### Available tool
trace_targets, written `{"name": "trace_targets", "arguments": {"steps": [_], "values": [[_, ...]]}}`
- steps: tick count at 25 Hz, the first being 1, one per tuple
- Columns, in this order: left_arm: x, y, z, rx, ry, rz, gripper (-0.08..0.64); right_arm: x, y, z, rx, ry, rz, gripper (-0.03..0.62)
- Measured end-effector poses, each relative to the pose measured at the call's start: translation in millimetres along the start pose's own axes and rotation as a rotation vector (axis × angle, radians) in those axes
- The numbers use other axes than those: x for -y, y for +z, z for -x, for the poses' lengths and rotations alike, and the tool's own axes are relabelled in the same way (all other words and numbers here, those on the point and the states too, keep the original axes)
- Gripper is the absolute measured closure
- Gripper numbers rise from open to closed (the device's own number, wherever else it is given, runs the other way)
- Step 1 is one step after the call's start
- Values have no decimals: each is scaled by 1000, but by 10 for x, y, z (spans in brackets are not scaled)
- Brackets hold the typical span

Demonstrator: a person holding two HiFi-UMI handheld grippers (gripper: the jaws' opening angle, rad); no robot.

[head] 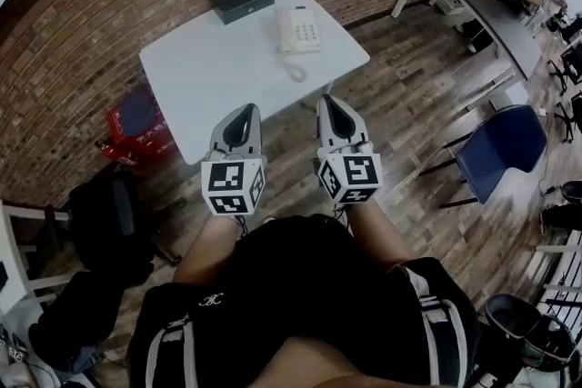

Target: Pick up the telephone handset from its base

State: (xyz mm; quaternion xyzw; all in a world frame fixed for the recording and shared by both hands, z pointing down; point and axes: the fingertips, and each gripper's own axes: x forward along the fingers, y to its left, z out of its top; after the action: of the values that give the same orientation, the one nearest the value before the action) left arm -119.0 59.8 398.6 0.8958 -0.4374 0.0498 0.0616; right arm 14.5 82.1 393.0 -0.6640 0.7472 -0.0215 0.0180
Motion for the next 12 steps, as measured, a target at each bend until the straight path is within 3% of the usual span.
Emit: {"name": "trace_targets", "arguments": {"steps": [12], "values": [[-293, 46, 45, 14, -14, -14, 558, -169, -15, -162, 14, -38, -12, 595]]}}
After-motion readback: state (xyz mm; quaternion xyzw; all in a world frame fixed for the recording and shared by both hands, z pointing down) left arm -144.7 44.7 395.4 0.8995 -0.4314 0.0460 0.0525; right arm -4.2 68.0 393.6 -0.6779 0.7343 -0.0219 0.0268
